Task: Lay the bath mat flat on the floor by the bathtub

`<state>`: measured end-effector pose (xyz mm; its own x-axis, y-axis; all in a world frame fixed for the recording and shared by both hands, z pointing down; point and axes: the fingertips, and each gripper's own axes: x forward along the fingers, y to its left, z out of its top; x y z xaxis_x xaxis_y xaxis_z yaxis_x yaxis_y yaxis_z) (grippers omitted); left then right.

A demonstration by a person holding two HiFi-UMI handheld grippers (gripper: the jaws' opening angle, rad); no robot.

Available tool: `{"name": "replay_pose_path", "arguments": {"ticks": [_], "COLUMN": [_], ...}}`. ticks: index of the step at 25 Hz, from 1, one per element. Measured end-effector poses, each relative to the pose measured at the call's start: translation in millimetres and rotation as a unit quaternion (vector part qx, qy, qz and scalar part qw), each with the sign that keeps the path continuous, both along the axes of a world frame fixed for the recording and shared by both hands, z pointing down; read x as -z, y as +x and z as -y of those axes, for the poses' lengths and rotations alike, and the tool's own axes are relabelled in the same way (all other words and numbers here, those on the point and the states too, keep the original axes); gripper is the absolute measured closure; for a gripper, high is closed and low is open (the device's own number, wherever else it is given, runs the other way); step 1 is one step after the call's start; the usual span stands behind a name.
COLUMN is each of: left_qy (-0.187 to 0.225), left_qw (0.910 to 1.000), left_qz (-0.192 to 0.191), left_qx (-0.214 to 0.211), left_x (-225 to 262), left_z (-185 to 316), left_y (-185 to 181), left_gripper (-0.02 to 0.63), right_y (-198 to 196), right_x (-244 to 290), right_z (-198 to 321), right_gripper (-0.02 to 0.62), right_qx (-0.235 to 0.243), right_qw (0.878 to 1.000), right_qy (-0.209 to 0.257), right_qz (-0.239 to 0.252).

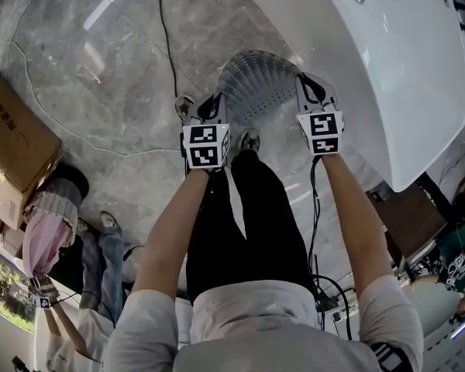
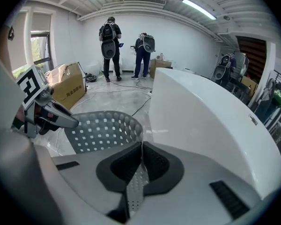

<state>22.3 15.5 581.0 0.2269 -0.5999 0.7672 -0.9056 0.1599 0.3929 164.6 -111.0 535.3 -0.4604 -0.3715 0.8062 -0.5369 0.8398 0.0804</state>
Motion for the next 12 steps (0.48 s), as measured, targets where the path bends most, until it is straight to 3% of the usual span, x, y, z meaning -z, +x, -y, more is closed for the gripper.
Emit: {"name": "replay_pose_path", "arguments": {"ticks": [4, 9, 12], "left_qy": [0.006, 0.015, 0.018], "left_qw": [0.9999, 0.9986, 0.9988], "left_qz": [-0.008, 0.01, 0.017], "left_qx": [-0.011, -0.05, -0.043], "left_x": [-8, -16, -19], "left_z": [14, 22, 17], "left_y": [-22, -41, -57], "left_gripper": [0.581, 0.581, 0.581], "right_y": [-19, -41, -58], "right_x": [-7, -21, -28], "right_z": [12, 21, 27], "right_gripper": [0.58, 0.58, 0.579], "right_qx": [-0.017, -0.033, -0.024], "right_qw": [1.0, 0.999, 1.0], "right_qy": [-0.002, -0.004, -0.002], "right_qz": [-0.012, -0.008, -0.001]}}
